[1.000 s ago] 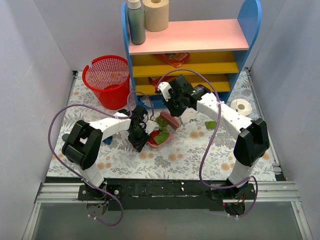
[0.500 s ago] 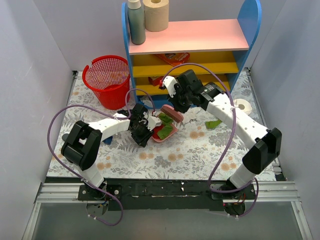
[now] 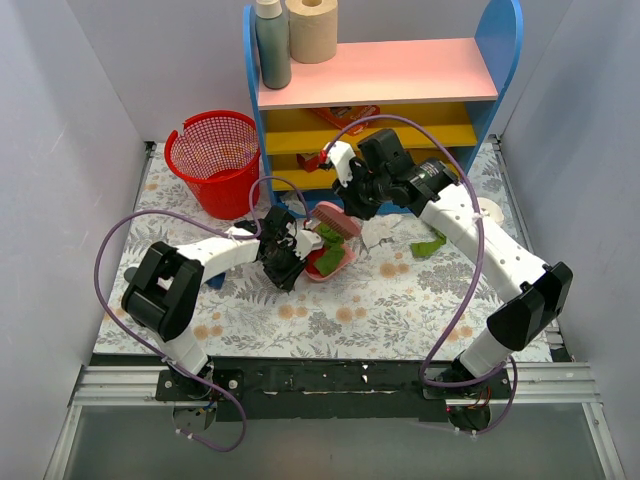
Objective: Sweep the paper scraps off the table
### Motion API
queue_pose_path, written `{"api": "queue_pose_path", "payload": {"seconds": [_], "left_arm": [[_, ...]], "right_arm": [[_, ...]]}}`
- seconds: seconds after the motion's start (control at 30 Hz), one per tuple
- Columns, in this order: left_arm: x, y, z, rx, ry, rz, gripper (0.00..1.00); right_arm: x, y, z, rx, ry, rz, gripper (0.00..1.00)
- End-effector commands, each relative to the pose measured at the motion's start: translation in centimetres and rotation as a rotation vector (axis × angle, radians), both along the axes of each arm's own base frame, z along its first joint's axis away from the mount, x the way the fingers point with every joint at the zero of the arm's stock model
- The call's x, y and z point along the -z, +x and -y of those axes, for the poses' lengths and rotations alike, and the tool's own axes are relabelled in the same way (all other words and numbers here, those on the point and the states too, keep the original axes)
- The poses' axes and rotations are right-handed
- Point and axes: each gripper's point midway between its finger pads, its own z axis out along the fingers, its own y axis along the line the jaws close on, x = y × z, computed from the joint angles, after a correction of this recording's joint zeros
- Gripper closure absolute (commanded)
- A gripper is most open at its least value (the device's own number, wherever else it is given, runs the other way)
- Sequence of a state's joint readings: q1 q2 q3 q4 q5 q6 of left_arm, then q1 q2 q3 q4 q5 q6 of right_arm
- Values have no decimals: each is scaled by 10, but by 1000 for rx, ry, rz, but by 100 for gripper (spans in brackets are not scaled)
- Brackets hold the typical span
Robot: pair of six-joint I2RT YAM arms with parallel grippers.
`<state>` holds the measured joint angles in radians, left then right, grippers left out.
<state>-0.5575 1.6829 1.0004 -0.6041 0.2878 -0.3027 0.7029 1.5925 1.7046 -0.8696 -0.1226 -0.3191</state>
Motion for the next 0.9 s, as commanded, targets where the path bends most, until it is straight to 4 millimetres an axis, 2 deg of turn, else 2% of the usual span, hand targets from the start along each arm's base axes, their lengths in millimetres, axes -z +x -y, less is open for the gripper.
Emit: {"api": "queue_pose_path", "payload": {"seconds": [0.0,0.1,0.23,0.33,0.43,0.63,0.7,0.87], "left_arm": [[-7,1,-7,0,3,46,100],[-12,-1,-10,2,2,61,100],[-21,-3,-11,9,-12,82,100],[-39,-1,-9,12,-44,129,100],[-61,-3,-5,25,-88,162,100],[-104,-13,-8,7,-135,206,100],[-115,-16,-12,-8,-137,211,100],[-144,-22,-24,-44,-126,253,100]], "right_arm": [[-51,12,-6,-2,85,120,99],[-56,13,-1,5,95,135,99],[-55,25,20,68,83,143,99],[-59,40,38,135,80,171,99],[-55,53,59,212,59,192,99],[-27,59,93,306,22,143,99],[-16,57,97,310,25,108,99],[-6,49,99,305,32,80,99]]}}
